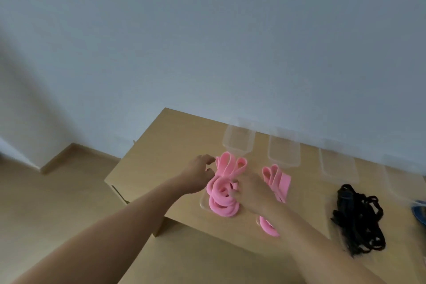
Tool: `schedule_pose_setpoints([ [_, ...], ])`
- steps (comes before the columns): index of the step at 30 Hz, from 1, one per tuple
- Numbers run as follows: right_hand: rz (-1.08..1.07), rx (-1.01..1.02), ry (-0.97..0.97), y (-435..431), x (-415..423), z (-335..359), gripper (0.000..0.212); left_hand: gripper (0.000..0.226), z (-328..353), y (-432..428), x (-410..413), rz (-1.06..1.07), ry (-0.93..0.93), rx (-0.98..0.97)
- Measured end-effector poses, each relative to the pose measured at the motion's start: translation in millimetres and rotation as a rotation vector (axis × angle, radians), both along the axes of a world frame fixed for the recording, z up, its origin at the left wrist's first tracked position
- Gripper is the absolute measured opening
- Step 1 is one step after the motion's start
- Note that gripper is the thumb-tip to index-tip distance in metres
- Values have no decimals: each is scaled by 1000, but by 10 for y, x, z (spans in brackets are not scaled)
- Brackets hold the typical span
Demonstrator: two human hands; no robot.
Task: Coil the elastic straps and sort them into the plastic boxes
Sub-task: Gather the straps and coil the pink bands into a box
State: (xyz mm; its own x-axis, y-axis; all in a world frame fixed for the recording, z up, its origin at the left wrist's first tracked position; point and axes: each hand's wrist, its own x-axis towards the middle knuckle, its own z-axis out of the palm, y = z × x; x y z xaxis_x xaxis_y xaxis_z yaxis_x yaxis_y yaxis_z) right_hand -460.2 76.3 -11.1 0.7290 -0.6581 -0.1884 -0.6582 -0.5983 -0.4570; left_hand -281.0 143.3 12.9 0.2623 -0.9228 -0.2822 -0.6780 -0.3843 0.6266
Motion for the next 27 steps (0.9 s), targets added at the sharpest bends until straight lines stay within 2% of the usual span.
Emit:
schedule_pose_setpoints([
  [5,117,-109,114,57,191,-386,35,49,-74,-109,62,3,78,49],
  [8,133,-188,127,0,214,-562,31,46,-68,-185,78,-14,87,89],
  [13,176,-30,138,-196,232,-560,40,45,-93,-361,105,-174,66,168],
  [18,165,90,25,-446,129,-300,37,47,-29,-638,131,-236,119,132],
  [21,60,15,-76,-631,72,-42,30,49,30,-795,152,-227,229,124],
  [24,-39,-81,-137,-824,50,263,34,48,119,-944,173,-246,296,83],
  [27,-127,-181,-224,-993,22,634,26,29,266,-1133,176,-262,330,-35],
])
